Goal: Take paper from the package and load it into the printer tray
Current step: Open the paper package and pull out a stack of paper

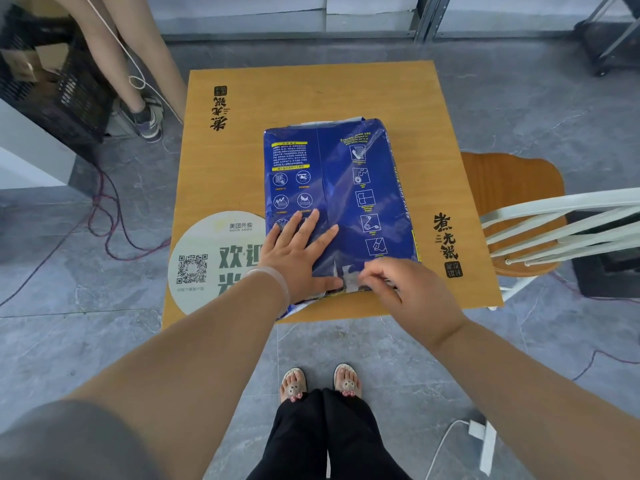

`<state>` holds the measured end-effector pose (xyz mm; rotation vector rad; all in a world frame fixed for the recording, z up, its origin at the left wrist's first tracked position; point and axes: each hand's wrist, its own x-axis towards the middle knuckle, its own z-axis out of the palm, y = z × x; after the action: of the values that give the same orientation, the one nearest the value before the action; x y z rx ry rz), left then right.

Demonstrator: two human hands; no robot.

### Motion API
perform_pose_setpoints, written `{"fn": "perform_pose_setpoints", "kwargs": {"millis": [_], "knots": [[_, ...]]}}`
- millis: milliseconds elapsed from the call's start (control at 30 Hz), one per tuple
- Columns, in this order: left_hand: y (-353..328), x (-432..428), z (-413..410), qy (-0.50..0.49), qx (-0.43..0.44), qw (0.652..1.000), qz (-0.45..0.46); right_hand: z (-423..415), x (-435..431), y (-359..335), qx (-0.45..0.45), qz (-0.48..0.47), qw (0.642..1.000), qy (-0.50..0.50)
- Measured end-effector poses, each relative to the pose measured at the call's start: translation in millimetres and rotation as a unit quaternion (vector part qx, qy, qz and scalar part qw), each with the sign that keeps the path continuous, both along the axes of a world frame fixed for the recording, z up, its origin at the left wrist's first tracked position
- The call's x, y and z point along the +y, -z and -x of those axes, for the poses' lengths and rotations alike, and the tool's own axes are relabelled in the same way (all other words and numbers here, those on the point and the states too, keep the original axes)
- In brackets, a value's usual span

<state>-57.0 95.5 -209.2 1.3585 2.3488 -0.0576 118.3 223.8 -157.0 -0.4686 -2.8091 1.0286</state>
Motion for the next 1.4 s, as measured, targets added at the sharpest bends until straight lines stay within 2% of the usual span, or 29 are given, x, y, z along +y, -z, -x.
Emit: {"fn": "perform_pose_setpoints", "kwargs": {"millis": [200,367,433,533,667,733,800,900,1000,1133,1233,1400], "knots": [[0.7,0.1,1.9,0.006,-0.007,1.0,0.007,-48.6,-24.1,4.2,-0.005,-0.098,0.988,-0.123],[3.1,0.1,1.5,0.008,0.005,1.0,0.005,-71.8,-37.2,26.4,-0.046,-0.098,0.989,-0.103],[3.9,-0.1,1.3,0.008,0.006,1.0,0.006,-71.4,-38.4,35.0,-0.097,-0.102,0.983,-0.12],[4.9,-0.5,1.0,0.006,0.006,1.0,0.006,-75.4,-39.3,50.0,-0.212,-0.092,0.955,-0.189],[5.3,-0.5,0.8,0.007,0.011,1.0,-0.001,-73.3,-40.3,41.7,-0.237,-0.06,0.935,-0.256],[4.6,-0.3,1.0,0.007,0.01,1.0,-0.001,-66.7,-36.9,25.7,-0.16,-0.064,0.962,-0.213],[3.2,0.1,0.5,0.005,0.01,1.0,0.001,-53.6,-27.8,10.2,-0.042,-0.05,0.992,-0.104],[-0.8,1.2,-0.7,0.001,0.013,1.0,0.0,-22.1,-5.6,-0.5,0.042,-0.053,0.998,0.015],[-4.8,0.8,-3.3,-0.011,0.011,1.0,-0.021,5.2,8.3,7.6,-0.016,-0.113,0.993,0.028],[-4.3,-8.2,-17.0,-0.051,0.015,0.99,-0.127,14.9,-0.3,34.5,-0.095,-0.174,0.978,-0.059],[1.2,-19.6,-31.4,-0.074,0.028,0.977,-0.196,13.2,-8.0,50.5,-0.106,-0.198,0.972,-0.073],[11.7,-28.4,-41.0,-0.074,0.031,0.979,-0.187,14.5,-7.8,54.9,-0.089,-0.203,0.973,-0.062]]}}
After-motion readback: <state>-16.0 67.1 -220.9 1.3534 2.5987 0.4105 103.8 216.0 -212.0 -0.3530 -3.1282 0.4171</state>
